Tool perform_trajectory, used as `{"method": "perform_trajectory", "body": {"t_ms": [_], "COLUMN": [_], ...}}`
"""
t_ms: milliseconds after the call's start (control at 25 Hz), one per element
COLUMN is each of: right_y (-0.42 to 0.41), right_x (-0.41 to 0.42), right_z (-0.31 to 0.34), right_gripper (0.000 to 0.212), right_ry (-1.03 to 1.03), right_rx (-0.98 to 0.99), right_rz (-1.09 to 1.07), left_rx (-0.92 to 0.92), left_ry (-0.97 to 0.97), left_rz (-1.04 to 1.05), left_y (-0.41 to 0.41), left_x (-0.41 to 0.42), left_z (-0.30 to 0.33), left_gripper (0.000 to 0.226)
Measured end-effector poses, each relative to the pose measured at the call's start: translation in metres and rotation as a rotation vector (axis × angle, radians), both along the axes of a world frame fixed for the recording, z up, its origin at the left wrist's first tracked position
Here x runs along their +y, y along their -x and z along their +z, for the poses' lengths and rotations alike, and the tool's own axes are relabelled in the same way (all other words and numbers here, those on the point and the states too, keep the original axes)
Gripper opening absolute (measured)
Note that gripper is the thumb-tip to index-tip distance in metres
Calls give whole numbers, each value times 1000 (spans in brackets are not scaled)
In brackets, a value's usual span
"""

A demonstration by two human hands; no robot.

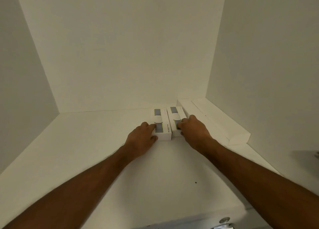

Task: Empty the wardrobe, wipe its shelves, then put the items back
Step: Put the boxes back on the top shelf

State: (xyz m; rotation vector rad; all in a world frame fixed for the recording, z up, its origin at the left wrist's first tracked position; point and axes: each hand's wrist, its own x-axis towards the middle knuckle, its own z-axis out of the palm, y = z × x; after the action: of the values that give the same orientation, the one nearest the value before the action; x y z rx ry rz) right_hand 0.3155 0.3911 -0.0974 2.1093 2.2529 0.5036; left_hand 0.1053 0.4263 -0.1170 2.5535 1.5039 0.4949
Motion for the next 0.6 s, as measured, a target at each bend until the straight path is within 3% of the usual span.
{"method": "perform_trajectory", "body": {"t_ms": [240,440,600], "right_y": [-12,-13,-9], "right_x": [57,72,70], "right_z": [-8,-16,-17], "right_gripper": [25,26,30], "right_ry": [4,-38,-16], "right_rx": [123,212,231], "right_rz": [-59,-96,-122], "left_rx": [-66,-165,-126], "left_ry": [-30,-49,-70], "left_rz": [56,-16,-10], "left_y": [-27,-21,-21], "left_x": [62,81,84], "left_z": [-8,-19,-20], "left_gripper": [51,56,56]}}
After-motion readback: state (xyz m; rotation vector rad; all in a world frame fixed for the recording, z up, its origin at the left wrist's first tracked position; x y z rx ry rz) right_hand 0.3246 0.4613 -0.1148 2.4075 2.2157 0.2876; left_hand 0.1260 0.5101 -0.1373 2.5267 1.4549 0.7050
